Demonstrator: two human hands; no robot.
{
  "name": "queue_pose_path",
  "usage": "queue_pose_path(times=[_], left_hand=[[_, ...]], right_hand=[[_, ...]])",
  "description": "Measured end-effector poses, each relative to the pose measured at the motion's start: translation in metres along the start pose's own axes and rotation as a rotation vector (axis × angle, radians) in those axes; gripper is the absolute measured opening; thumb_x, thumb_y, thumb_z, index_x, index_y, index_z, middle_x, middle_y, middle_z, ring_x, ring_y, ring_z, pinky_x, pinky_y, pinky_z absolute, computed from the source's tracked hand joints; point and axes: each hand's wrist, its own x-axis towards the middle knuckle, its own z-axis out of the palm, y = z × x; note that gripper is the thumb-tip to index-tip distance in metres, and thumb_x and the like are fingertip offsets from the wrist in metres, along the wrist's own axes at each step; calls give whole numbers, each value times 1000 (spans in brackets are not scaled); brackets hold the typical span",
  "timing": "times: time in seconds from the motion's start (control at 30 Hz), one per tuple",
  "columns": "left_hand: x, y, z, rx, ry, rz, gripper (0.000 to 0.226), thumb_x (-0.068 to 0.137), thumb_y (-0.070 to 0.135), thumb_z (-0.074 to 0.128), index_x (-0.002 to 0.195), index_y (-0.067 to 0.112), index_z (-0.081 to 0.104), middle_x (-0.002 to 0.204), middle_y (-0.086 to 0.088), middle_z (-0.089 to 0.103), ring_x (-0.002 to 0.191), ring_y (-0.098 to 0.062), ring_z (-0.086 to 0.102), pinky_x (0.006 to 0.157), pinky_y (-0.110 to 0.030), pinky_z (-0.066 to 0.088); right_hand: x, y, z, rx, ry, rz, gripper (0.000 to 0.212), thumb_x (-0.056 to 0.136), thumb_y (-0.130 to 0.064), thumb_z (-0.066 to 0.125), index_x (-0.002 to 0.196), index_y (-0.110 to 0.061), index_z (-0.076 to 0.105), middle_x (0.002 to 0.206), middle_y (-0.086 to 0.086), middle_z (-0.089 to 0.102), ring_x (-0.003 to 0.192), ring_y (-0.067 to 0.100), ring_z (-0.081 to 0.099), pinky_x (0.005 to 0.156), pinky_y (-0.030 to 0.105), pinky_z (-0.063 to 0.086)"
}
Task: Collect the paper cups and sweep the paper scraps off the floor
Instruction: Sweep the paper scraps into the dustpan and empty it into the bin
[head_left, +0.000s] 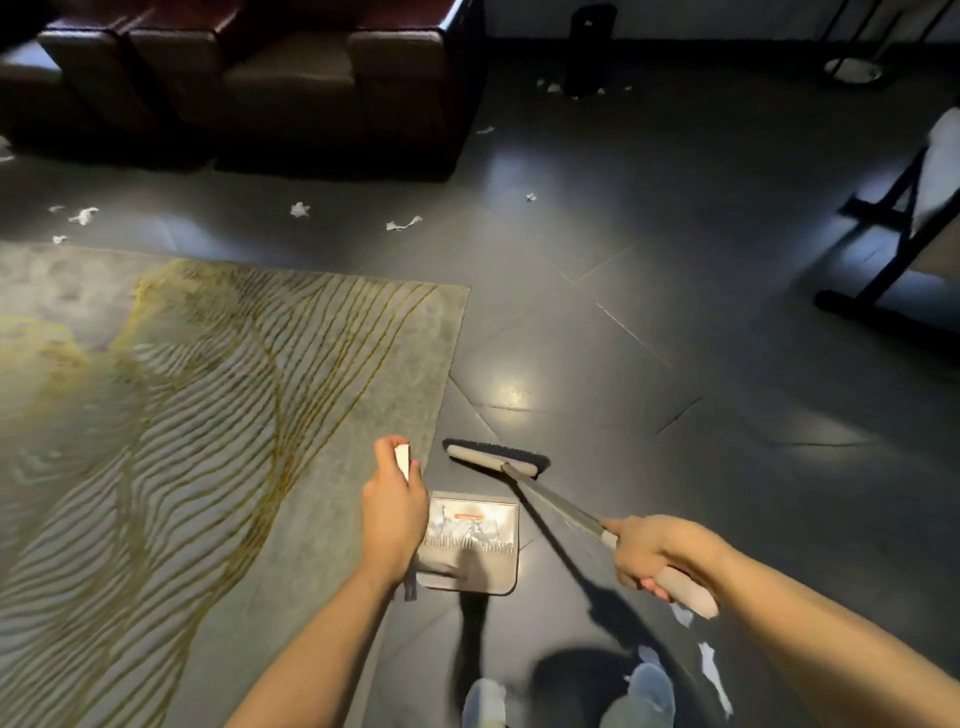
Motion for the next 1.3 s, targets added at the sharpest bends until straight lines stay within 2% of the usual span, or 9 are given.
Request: queue_pose_path(times=[0.13, 0.3, 0.37, 0.6, 0.7, 0.9, 1.0, 1.13, 1.3], left_hand=[[-2, 4, -4, -21, -39, 27, 14, 97, 13, 43, 110, 16, 38, 85, -21, 58, 74, -39, 55, 62, -37, 37], [-14, -2, -17, -20, -133, 83, 15, 98, 16, 43, 112, 15, 38, 88, -18, 56, 74, -33, 50, 65, -35, 35], [-28, -2, -18, 5, -236, 173, 13, 98, 17, 43, 109, 20, 37, 87, -13, 56, 74, -32, 52, 64, -34, 35], [-89, 12, -1, 117, -484, 509, 14, 97, 21, 46, 106, 28, 37, 82, -10, 57, 77, -38, 58, 66, -37, 45], [-116, 11, 5, 240, -610, 652, 13, 98, 27, 44, 106, 32, 33, 90, -14, 64, 78, -36, 59, 70, -40, 48], [-163, 18, 25, 387, -753, 904, 26, 97, 29, 45, 121, 19, 42, 110, -16, 64, 89, -37, 62, 70, -32, 41], [-180, 29, 37, 427, -872, 969, 25, 98, 29, 44, 121, 20, 41, 110, -16, 63, 91, -34, 61, 74, -34, 45], [-185, 47, 57, 438, -929, 1021, 23, 98, 27, 43, 120, 21, 41, 107, -15, 63, 89, -35, 60, 76, -38, 47], [-174, 72, 83, 400, -936, 1056, 21, 98, 24, 45, 117, 18, 42, 99, -19, 65, 85, -40, 59, 74, -42, 49]], right_hand=[[-44, -8, 24, 70, -113, 24, 49, 86, 0, 49, 131, -18, 43, 62, 3, 45, 33, 7, 43, 33, 15, 40], [-93, 16, 47, 395, -84, 25, 56, 81, 5, 44, 134, -14, 46, 43, -1, 39, 32, 7, 35, 35, 13, 35], [-105, 36, 66, 493, -28, 21, 59, 80, 4, 46, 136, -12, 44, 48, 1, 43, 33, 8, 37, 36, 14, 36], [-127, 121, 202, 798, 248, 44, 69, 71, -5, 52, 127, -46, 47, 51, -2, 52, 39, 10, 44, 41, 20, 41], [-142, 148, 258, 987, 332, 78, 66, 72, -1, 52, 127, -37, 53, 48, -2, 49, 37, 9, 42, 39, 18, 38], [-151, 174, 333, 1255, 440, 242, 68, 78, 2, 50, 138, -28, 42, 52, 4, 48, 37, 12, 42, 38, 19, 38], [-145, 183, 356, 1386, 450, 313, 53, 78, 6, 48, 124, -20, 47, 47, 4, 47, 36, 13, 41, 38, 20, 38], [-141, 182, 367, 1452, 410, 384, 16, 82, 7, 43, 89, -5, 50, 43, 3, 46, 34, 12, 41, 38, 19, 35], [-134, 132, 355, 1285, 307, 325, 31, 86, -3, 41, 115, -4, 53, 62, 3, 56, 51, 12, 50, 47, 23, 41]])
